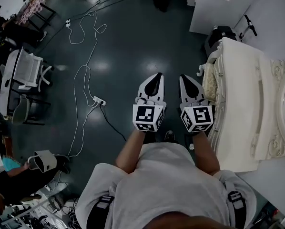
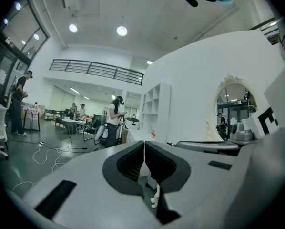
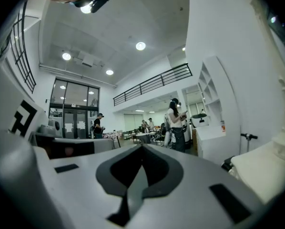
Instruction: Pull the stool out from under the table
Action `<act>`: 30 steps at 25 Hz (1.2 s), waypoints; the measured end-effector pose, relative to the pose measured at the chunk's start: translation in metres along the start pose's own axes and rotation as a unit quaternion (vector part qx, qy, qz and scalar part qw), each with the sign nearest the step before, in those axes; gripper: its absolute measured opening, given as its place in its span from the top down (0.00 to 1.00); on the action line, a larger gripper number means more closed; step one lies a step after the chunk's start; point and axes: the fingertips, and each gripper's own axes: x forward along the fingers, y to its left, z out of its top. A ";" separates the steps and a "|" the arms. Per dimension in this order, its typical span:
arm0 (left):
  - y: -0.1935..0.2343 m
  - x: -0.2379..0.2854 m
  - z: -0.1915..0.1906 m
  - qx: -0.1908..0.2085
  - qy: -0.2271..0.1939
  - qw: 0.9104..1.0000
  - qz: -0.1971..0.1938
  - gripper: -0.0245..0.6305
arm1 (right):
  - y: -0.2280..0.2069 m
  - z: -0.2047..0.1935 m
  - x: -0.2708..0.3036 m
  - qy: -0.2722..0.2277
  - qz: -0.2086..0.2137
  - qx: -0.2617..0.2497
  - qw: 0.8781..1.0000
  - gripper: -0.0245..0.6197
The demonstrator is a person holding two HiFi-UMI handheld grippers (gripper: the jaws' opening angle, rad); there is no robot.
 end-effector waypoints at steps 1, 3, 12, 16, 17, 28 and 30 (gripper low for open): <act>0.011 0.009 0.001 0.000 0.000 1.000 -0.006 0.95 | 0.000 0.000 0.014 0.000 -0.006 0.000 1.000 0.94; 0.038 0.026 0.008 -0.001 0.000 1.000 -0.017 0.95 | 0.003 0.003 0.045 -0.001 -0.015 0.003 1.000 0.94; 0.147 0.103 0.049 -0.005 0.005 0.996 -0.089 0.95 | 0.016 0.026 0.170 -0.009 -0.086 0.027 0.996 0.94; 0.179 0.129 0.053 -0.008 0.015 0.991 -0.131 0.95 | 0.017 0.026 0.196 -0.004 -0.138 0.041 0.990 0.94; 0.183 0.138 0.052 -0.011 0.018 0.990 -0.140 0.95 | 0.013 0.025 0.200 0.001 -0.153 0.043 0.987 0.94; 0.062 0.225 -0.003 -0.012 0.090 0.943 -0.320 0.95 | -0.098 -0.021 0.143 0.047 -0.311 0.086 0.945 0.94; 0.038 0.242 -0.014 0.001 0.105 0.934 -0.341 0.95 | -0.124 -0.035 0.130 0.052 -0.331 0.100 0.937 0.94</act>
